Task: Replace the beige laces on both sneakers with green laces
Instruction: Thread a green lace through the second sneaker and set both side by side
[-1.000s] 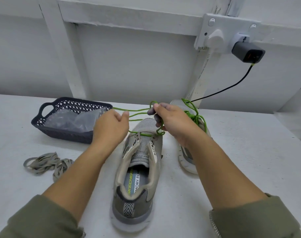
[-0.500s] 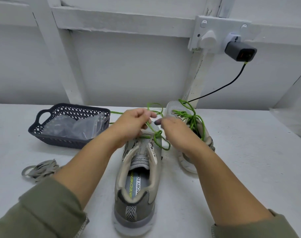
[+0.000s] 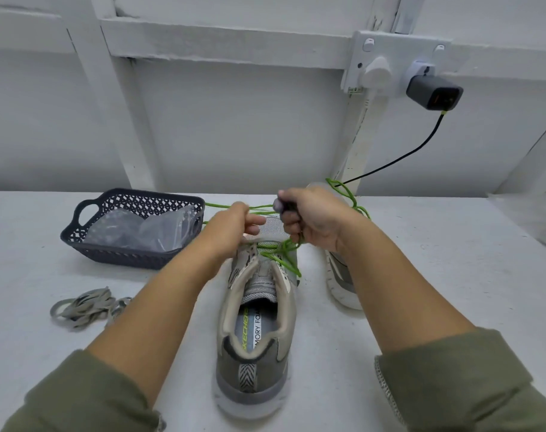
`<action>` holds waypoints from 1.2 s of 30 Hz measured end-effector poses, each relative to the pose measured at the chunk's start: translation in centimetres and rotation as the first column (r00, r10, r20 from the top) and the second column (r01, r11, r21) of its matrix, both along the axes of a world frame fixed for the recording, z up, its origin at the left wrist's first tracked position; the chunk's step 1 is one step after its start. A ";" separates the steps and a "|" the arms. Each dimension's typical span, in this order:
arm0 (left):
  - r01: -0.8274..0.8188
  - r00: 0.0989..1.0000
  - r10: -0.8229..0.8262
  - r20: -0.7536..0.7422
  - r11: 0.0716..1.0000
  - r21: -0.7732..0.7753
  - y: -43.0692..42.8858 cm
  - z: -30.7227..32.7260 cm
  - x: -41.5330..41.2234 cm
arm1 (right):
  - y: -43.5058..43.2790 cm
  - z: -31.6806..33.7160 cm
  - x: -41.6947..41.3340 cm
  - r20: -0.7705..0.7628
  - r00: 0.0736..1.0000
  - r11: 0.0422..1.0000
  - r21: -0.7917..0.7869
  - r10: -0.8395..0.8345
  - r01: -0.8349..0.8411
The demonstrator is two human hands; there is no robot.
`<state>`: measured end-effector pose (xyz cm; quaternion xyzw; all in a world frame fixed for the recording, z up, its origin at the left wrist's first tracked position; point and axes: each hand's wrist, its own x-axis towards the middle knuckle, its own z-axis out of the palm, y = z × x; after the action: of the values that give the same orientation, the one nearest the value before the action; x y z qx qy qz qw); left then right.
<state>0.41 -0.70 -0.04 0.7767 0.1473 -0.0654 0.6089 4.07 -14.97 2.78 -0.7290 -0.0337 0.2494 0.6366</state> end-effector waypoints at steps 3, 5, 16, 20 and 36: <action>0.091 0.983 -0.131 -0.130 0.957 -0.275 0.7 0.3 1.1 | -0.5 -0.2 -1.5 0.107 0.981 0.975 -0.172 0.164 -0.145; 0.136 0.969 -0.202 -0.143 0.917 -0.375 0.8 0.3 1.6 | -0.9 -0.3 -2.7 0.169 0.944 0.921 -0.323 0.284 -0.219; 0.234 0.964 -0.226 0.142 0.971 -0.042 -0.9 2.2 0.7 | -2.6 -1.4 -2.4 0.189 0.982 0.951 -0.308 0.027 0.034; 0.308 0.918 -0.356 0.172 0.917 0.255 -0.7 1.9 -1.4 | -1.2 -0.8 -0.3 -0.078 0.987 0.988 0.051 -0.143 0.147; 0.017 0.999 -0.033 -0.021 0.857 -0.515 0.0 1.8 1.4 | -2.1 -0.2 -4.5 0.149 0.934 0.883 -0.402 0.325 -0.243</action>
<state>1.83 -0.69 1.76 0.5869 0.1234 -0.1217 0.7909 -0.46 -17.09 2.58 -0.8471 -0.1599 0.2628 0.4333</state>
